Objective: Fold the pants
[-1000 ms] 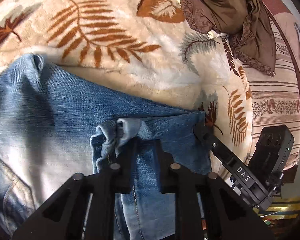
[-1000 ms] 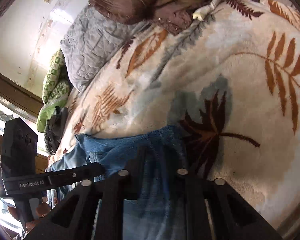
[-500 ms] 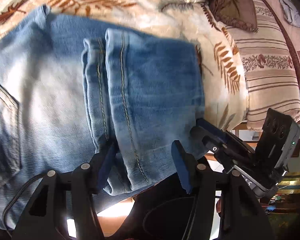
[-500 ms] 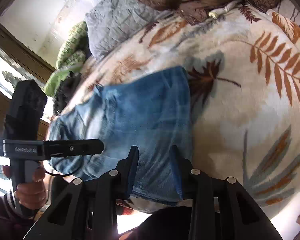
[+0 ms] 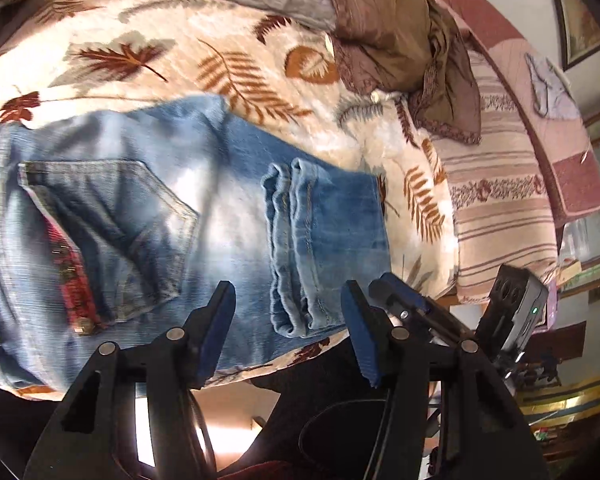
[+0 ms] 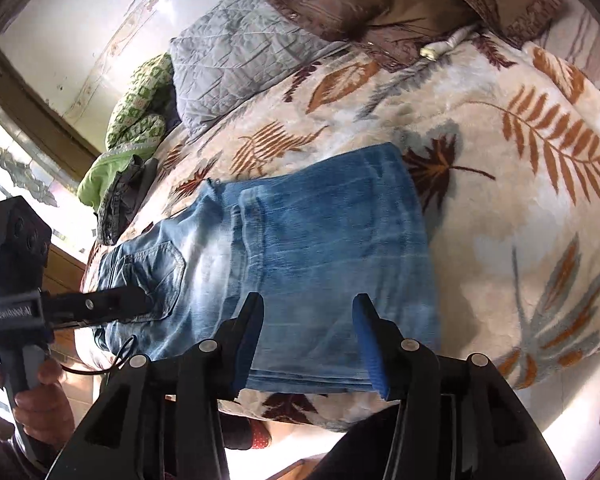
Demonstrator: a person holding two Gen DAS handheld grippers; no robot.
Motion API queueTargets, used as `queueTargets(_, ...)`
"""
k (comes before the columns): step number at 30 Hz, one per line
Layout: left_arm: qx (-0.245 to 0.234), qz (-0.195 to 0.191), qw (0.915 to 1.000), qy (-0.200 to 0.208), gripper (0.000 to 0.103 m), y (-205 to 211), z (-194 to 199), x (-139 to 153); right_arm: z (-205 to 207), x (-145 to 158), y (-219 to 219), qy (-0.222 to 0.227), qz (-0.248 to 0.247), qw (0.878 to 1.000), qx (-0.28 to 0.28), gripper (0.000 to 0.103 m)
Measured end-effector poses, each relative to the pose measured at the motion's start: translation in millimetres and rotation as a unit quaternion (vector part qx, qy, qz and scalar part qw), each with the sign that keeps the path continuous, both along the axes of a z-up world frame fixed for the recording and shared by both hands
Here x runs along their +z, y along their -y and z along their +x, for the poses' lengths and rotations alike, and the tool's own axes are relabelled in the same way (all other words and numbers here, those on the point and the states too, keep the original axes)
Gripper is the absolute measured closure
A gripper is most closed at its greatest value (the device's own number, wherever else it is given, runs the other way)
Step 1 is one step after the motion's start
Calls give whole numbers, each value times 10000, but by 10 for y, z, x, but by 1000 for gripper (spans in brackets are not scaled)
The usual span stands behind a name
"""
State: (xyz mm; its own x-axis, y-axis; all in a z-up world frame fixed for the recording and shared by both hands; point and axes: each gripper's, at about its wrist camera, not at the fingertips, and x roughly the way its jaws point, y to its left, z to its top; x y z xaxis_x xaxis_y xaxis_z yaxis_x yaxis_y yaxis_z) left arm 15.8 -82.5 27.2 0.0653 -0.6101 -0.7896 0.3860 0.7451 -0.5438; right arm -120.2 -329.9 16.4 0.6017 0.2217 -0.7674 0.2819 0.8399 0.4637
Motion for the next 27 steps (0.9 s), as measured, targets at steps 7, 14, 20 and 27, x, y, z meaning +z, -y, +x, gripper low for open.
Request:
queueTargets(7, 1367, -219, 9902, 203, 42, -1342, 493, 212, 418, 364, -1374, 583, -967, 9822, 1500, 44)
queueTargets(14, 1858, 10, 9824, -192, 41, -2142, 887, -160, 644, 238, -2836, 1000, -1991, 9303, 2913, 38)
queueTargets(20, 1475, -224, 9863, -699, 40, -2155, 1093, -481, 746, -161, -3575, 967, -3130, 8803, 3430, 21)
queueTargets(27, 1492, -553, 9811, -1099, 39, -2186, 1294, -692, 812, -448, -3903, 1093, -3977, 8390, 3549, 43)
